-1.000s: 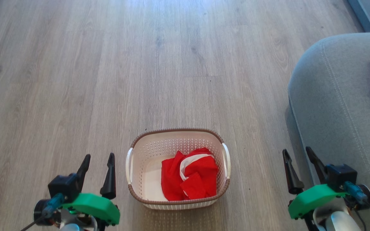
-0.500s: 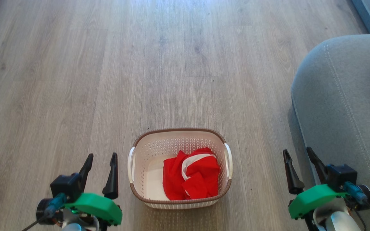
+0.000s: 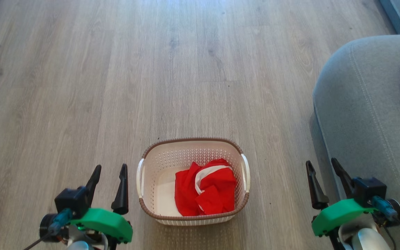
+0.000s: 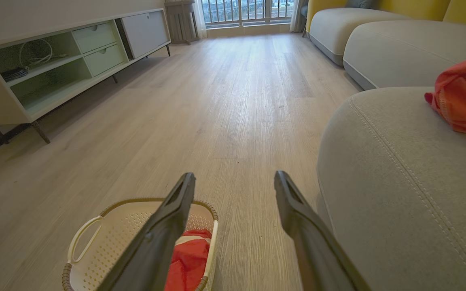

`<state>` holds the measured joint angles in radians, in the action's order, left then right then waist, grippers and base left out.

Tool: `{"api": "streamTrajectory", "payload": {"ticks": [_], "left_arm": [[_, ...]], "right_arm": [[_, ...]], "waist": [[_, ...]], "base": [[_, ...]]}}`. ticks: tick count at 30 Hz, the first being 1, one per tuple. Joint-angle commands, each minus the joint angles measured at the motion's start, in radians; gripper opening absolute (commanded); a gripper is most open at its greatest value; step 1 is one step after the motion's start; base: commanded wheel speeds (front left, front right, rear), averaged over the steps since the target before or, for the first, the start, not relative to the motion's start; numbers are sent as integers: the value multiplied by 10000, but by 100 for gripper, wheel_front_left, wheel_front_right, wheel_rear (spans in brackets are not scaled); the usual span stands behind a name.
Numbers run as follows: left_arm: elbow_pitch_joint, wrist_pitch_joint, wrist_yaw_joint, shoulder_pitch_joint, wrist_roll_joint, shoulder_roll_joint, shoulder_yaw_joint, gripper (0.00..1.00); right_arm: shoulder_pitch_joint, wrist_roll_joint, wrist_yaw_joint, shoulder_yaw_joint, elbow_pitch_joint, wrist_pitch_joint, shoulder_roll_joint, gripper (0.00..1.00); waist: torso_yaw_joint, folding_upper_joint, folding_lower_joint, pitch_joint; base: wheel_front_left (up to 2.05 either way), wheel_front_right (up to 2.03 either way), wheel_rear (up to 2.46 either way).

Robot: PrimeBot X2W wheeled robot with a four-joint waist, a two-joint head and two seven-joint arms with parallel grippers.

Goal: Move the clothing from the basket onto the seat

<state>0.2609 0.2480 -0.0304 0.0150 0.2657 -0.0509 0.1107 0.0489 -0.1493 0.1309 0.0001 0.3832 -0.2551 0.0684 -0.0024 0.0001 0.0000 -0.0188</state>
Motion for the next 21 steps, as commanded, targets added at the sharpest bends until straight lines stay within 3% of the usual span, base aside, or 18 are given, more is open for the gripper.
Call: {"api": "streamTrajectory", "payload": {"ticks": [1,8,15,21], "left_arm": [[-368,137,71,205,-9,6,-284,100],[-418,137,136,347,66,6,-116,100],[-155,137,68,1054,-20,6,322,100],[607,137,-66,2824,-248,6,1214,100]], "right_arm": [[263,109,-2,209,-359,-66,-12,100],[450,68,-2,151,-576,-66,-24,100],[1055,-39,-2,-67,-1200,-66,-25,100],[2223,-165,-2,-380,-2252,-66,1,100]], "waist": [[-30,-1,0,-30],[-233,-1,0,-365],[-443,-1,0,-1479],[-650,-1,0,-3682]], "base": [[0,0,0],[0,0,0],[0,0,0],[0,0,0]]}}
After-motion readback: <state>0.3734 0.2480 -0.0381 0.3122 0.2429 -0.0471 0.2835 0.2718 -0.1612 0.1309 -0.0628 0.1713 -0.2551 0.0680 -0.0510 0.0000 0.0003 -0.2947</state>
